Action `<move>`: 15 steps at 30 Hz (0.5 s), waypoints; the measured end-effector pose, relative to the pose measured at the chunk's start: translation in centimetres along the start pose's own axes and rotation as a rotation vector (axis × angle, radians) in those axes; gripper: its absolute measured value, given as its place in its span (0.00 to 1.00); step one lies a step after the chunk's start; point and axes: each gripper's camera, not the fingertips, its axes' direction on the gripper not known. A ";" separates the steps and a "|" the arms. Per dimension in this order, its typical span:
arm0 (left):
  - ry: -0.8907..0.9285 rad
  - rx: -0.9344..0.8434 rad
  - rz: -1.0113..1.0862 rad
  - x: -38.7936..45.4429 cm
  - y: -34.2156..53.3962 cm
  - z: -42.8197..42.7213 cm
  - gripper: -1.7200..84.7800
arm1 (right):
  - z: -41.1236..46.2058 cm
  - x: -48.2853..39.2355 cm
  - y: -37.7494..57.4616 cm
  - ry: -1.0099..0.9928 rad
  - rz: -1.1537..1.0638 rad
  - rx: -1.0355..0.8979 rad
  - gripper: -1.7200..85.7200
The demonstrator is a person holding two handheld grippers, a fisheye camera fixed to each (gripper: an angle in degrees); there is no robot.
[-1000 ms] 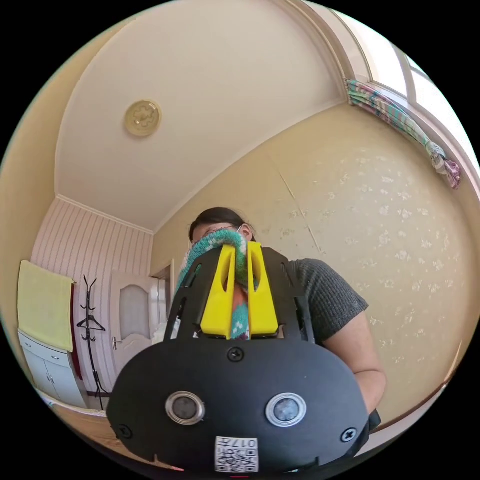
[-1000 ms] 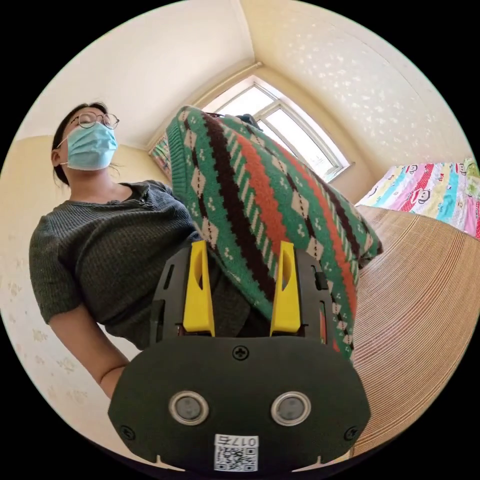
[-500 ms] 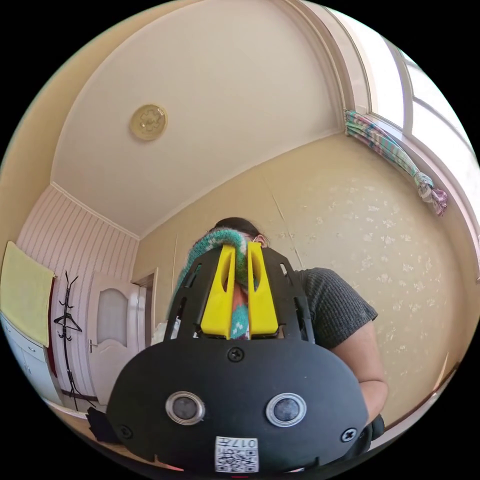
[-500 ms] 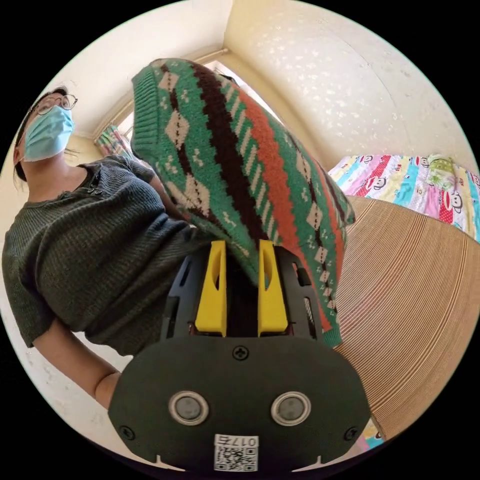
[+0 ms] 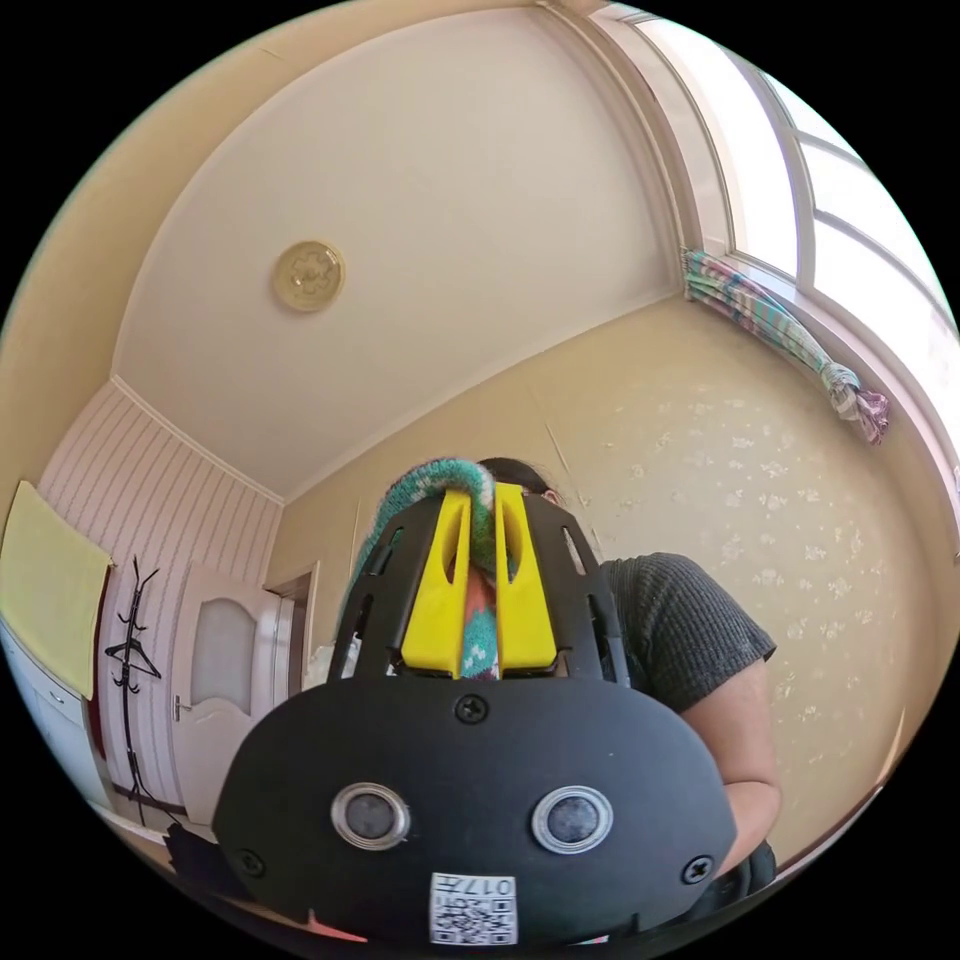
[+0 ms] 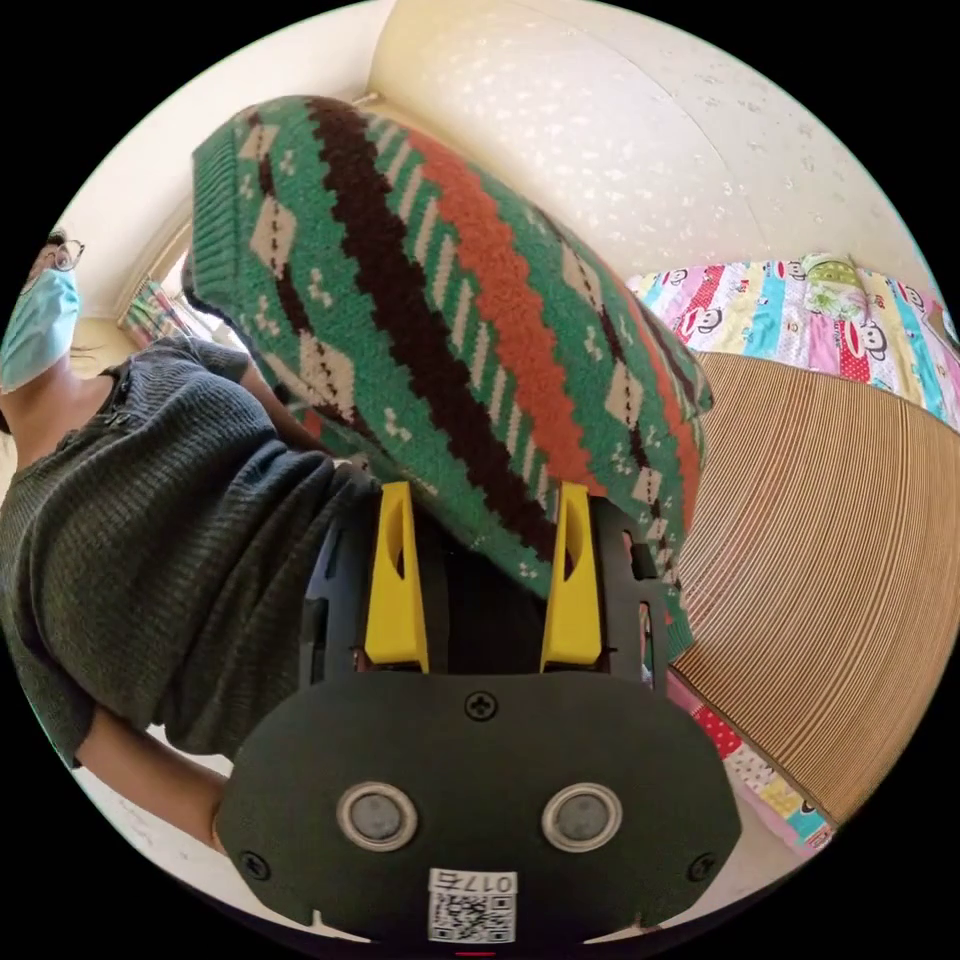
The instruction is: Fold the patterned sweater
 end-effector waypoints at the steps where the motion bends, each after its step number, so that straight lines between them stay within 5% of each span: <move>1: -0.003 -0.005 -0.003 -0.2 -0.1 0.2 0.07 | 0.7 0.3 -1.2 -0.012 0.010 0.001 0.19; 5: -0.066 -0.036 0.009 0.0 -0.9 0.7 0.07 | -1.6 -0.2 -2.8 0.086 0.026 0.130 0.08; 15: -0.277 -0.057 0.086 5.0 -2.1 -1.5 0.07 | -10.0 -9.0 -3.2 0.651 0.085 0.411 0.05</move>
